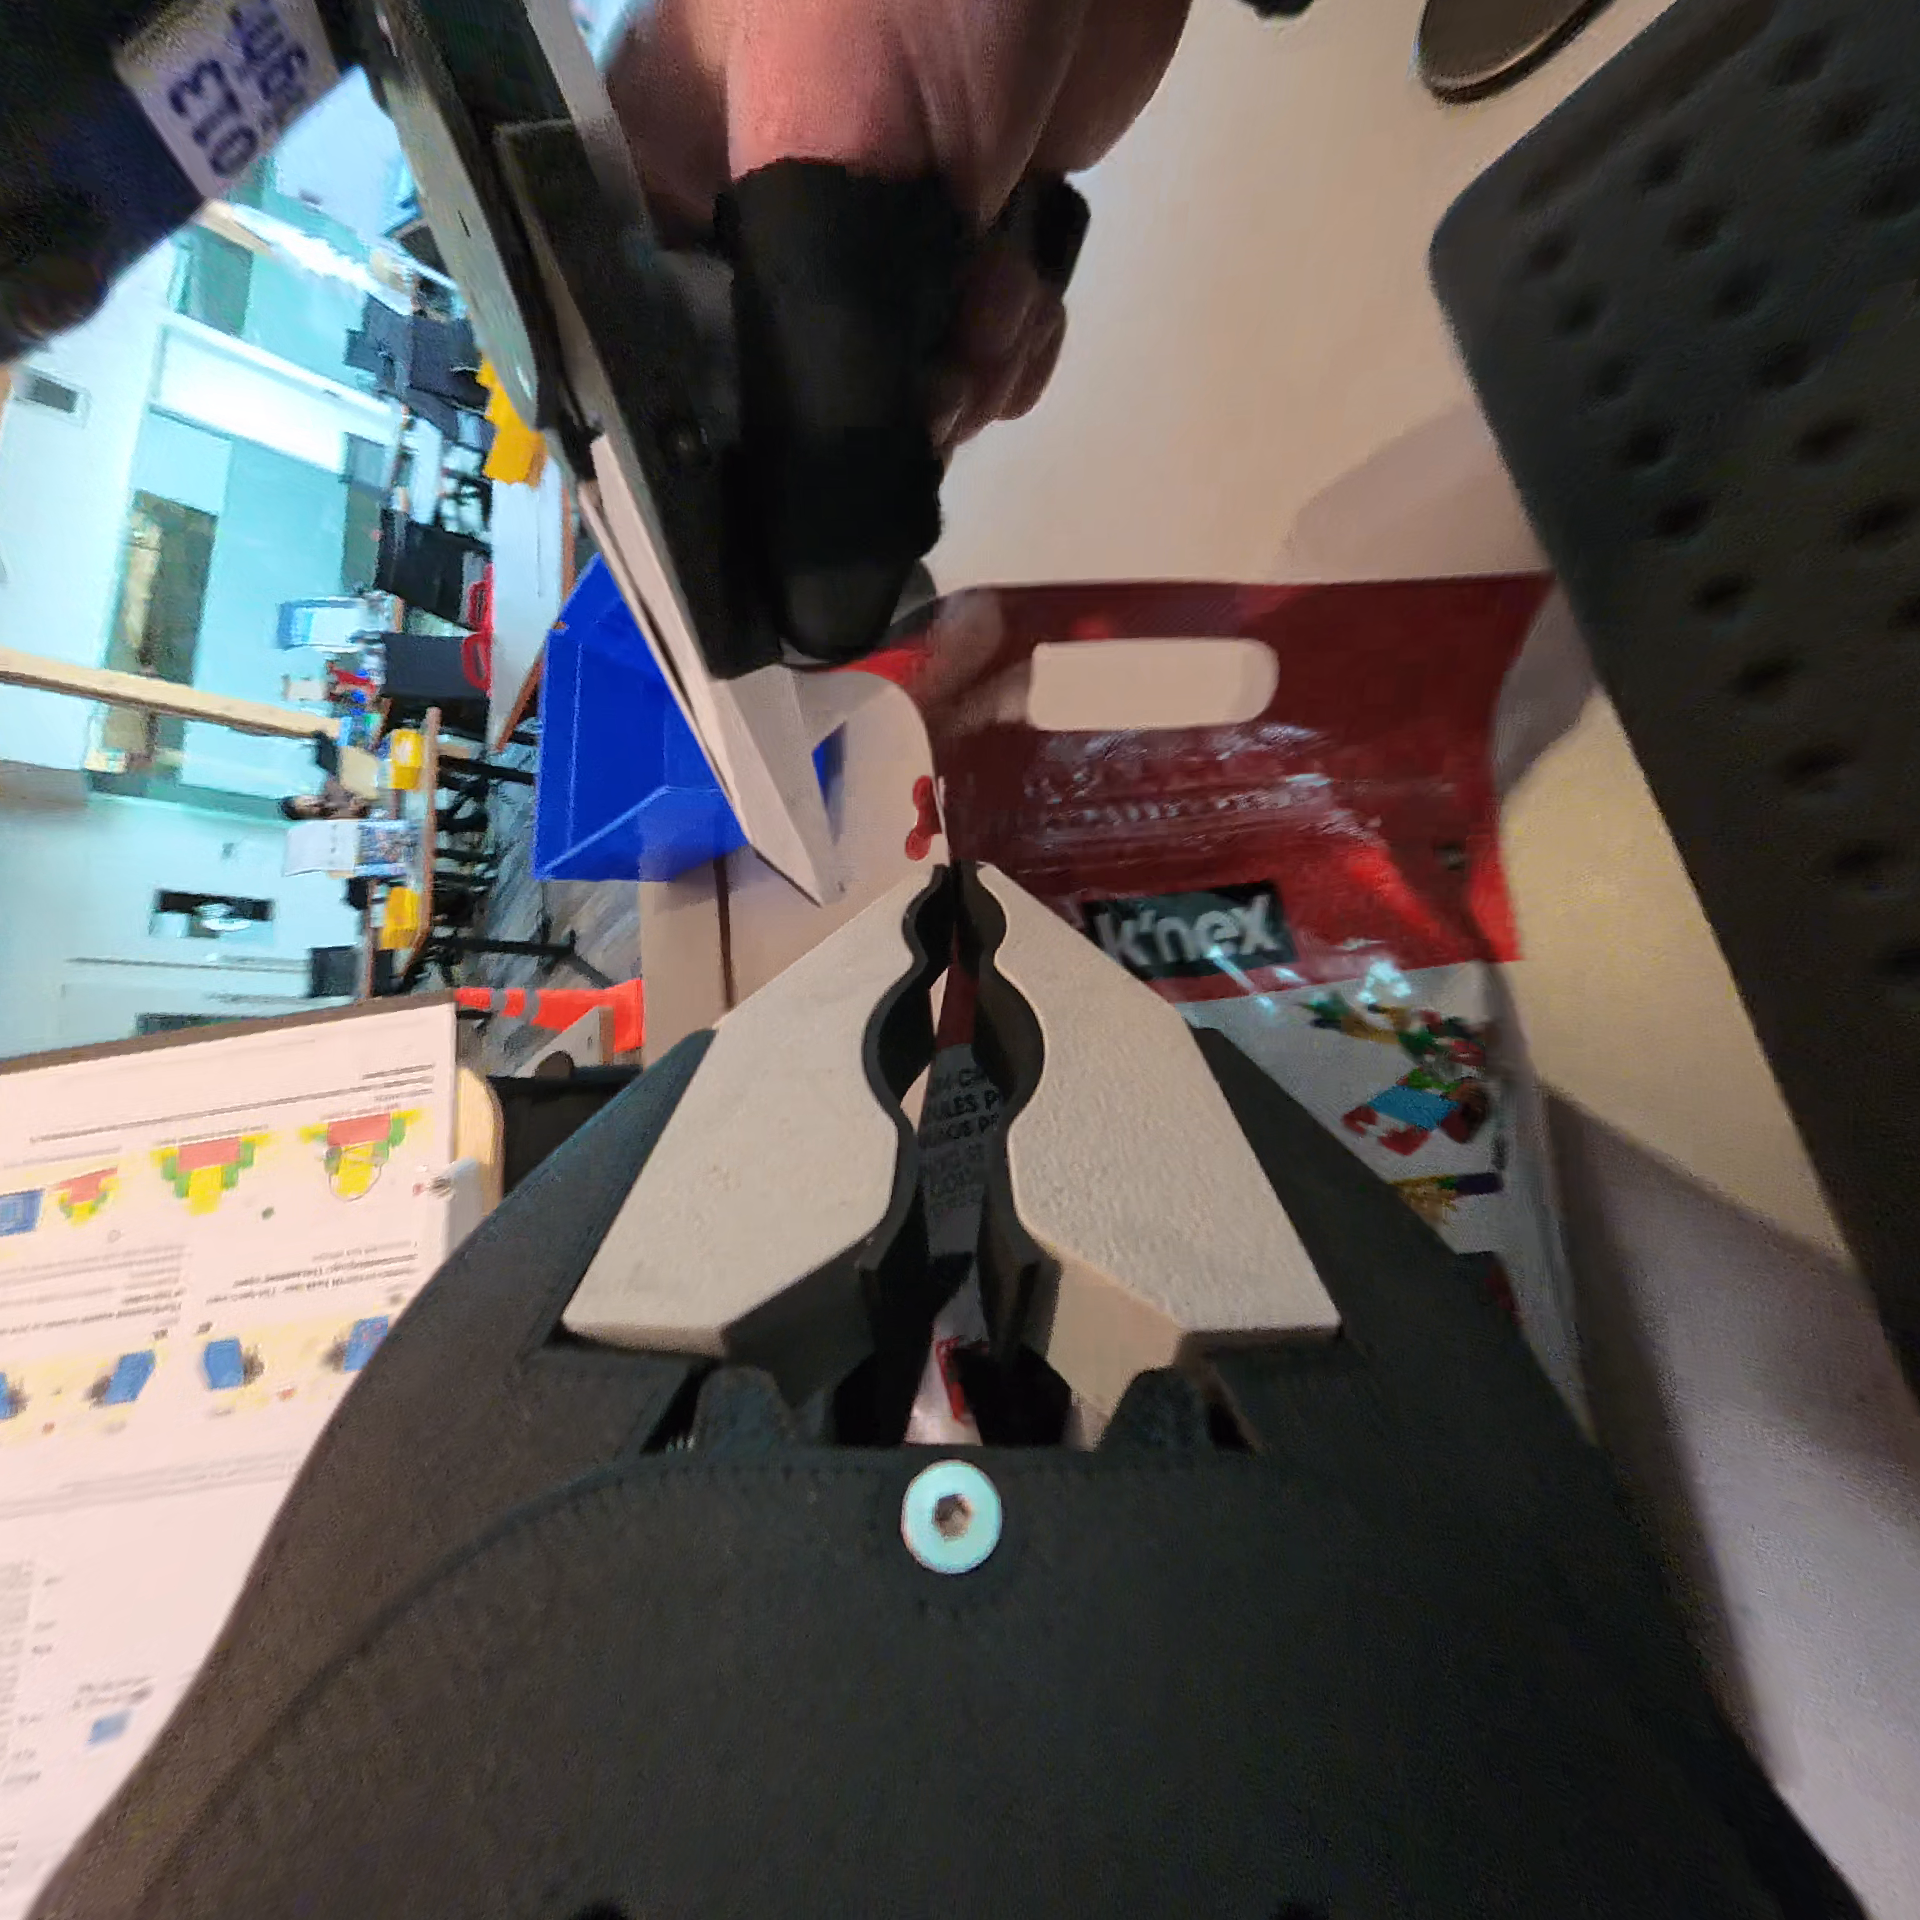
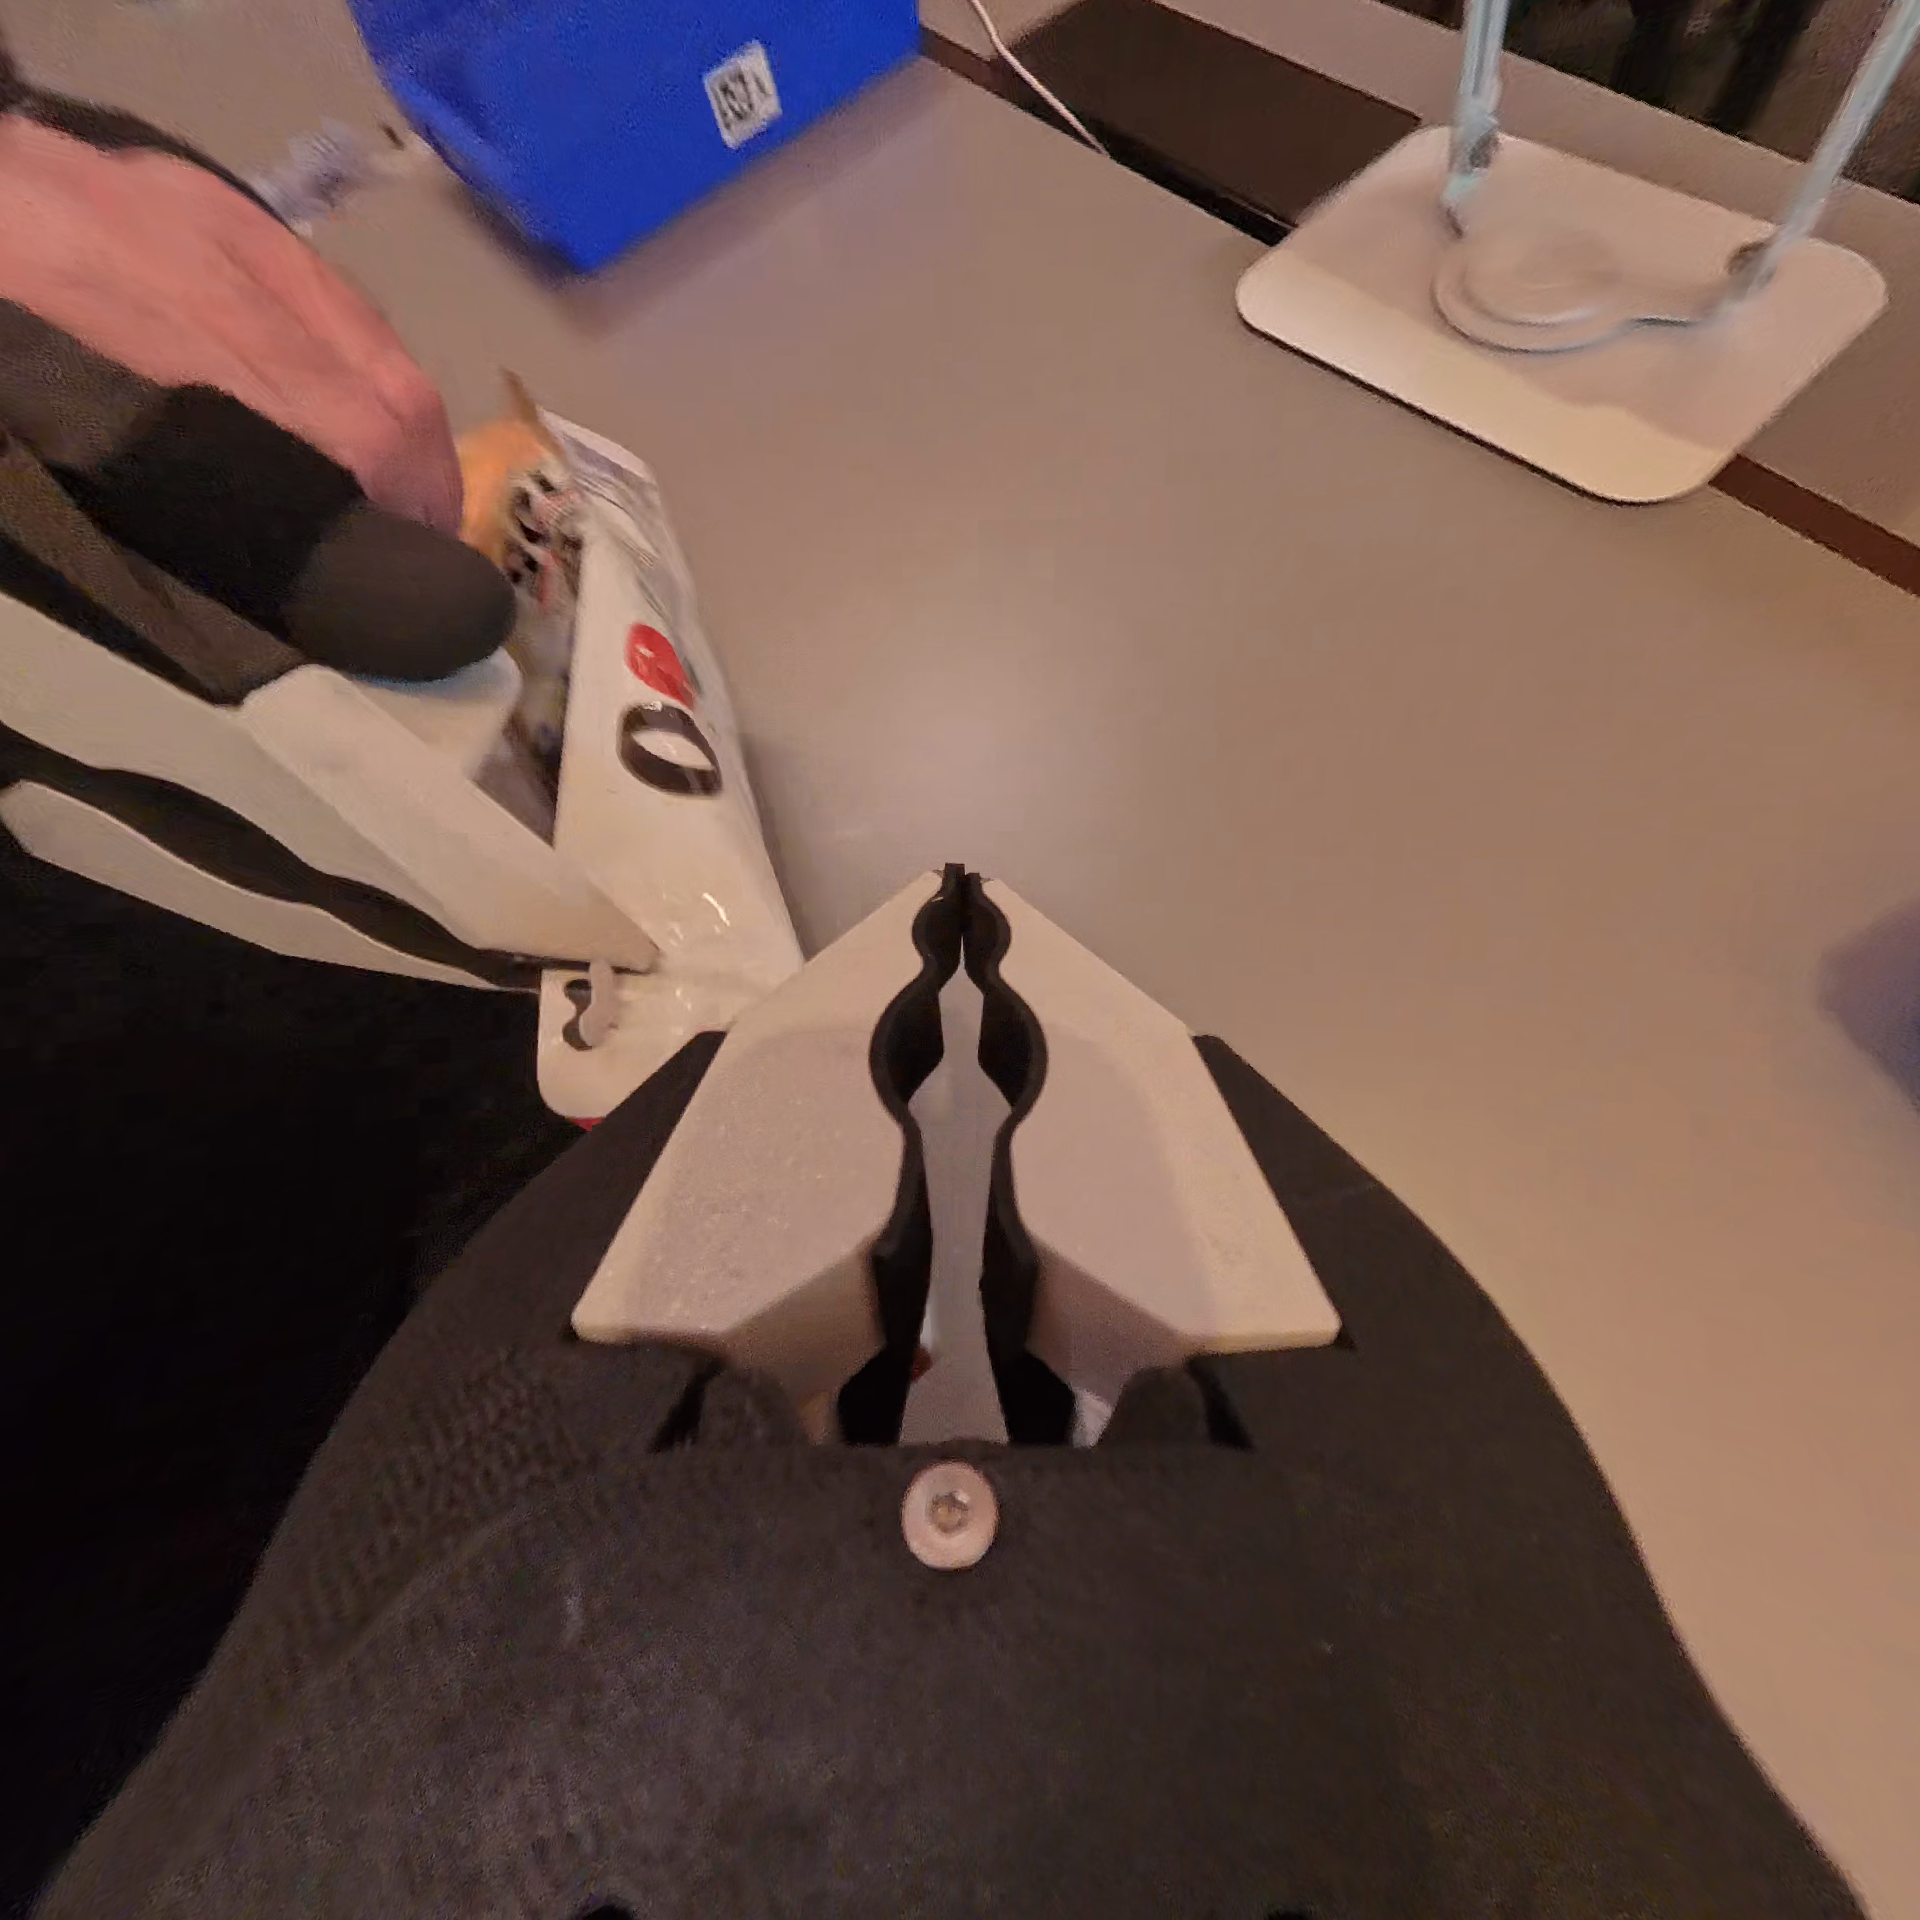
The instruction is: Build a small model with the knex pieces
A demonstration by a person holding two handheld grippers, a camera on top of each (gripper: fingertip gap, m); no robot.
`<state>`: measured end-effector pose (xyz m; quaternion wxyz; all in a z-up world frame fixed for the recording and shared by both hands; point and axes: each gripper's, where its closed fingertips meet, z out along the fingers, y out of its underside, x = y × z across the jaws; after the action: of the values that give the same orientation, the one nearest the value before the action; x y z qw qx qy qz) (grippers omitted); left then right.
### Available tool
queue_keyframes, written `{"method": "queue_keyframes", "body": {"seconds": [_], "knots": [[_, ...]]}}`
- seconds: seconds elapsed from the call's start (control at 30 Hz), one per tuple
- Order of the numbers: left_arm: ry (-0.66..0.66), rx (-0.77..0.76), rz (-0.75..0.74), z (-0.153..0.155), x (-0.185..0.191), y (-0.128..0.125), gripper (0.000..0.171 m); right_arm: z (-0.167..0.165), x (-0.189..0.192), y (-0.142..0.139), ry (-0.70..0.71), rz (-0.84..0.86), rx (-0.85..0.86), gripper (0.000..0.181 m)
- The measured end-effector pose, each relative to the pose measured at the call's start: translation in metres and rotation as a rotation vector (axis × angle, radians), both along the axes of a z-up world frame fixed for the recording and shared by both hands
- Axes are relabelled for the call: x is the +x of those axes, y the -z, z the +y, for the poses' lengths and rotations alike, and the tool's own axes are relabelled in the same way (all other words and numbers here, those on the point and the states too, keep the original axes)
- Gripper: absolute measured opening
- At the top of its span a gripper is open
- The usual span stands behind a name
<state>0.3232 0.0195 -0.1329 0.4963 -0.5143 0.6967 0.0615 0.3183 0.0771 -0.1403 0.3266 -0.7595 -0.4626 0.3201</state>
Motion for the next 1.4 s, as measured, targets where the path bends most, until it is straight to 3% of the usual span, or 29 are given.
{"method": "queue_keyframes", "body": {"seconds": [0.17, 0.27, 0.33, 0.47, 0.67, 1.1, 1.23, 1.4], "knots": [[-0.042, -0.047, 0.017, 0.011, -0.012, 0.004, 0.0, -0.019, 0.003, -0.027, -0.089, 0.161, -0.137, 0.0], [-0.019, -0.021, 0.041, 0.006, -0.01, 0.007, 0.0, -0.032, 0.006, -0.04, -0.158, 0.141, -0.139, 0.001], [-0.014, -0.019, 0.045, 0.005, -0.007, 0.008, 0.0, -0.049, 0.002, -0.036, -0.229, 0.075, -0.2, 0.011], [-0.026, -0.006, 0.079, 0.009, -0.005, 0.011, 0.0, -0.062, 0.003, -0.015, -0.282, -0.102, -0.192, 0.014], [-0.002, 0.012, 0.098, 0.008, -0.004, 0.011, 0.0, -0.056, 0.004, -0.018, -0.249, -0.056, -0.282, 0.008], [0.005, -0.024, 0.103, 0.01, -0.002, 0.016, 0.0, -0.053, 0.003, -0.005, -0.243, -0.248, -0.149, 0.011], [0.005, -0.03, 0.103, 0.01, -0.001, 0.017, 0.0, -0.054, 0.001, -0.002, -0.249, -0.286, -0.1, 0.0], [0.003, -0.053, 0.093, 0.009, -0.001, 0.02, 0.0, -0.053, 0.002, 0.001, -0.236, -0.307, -0.052, 0.0]]}}
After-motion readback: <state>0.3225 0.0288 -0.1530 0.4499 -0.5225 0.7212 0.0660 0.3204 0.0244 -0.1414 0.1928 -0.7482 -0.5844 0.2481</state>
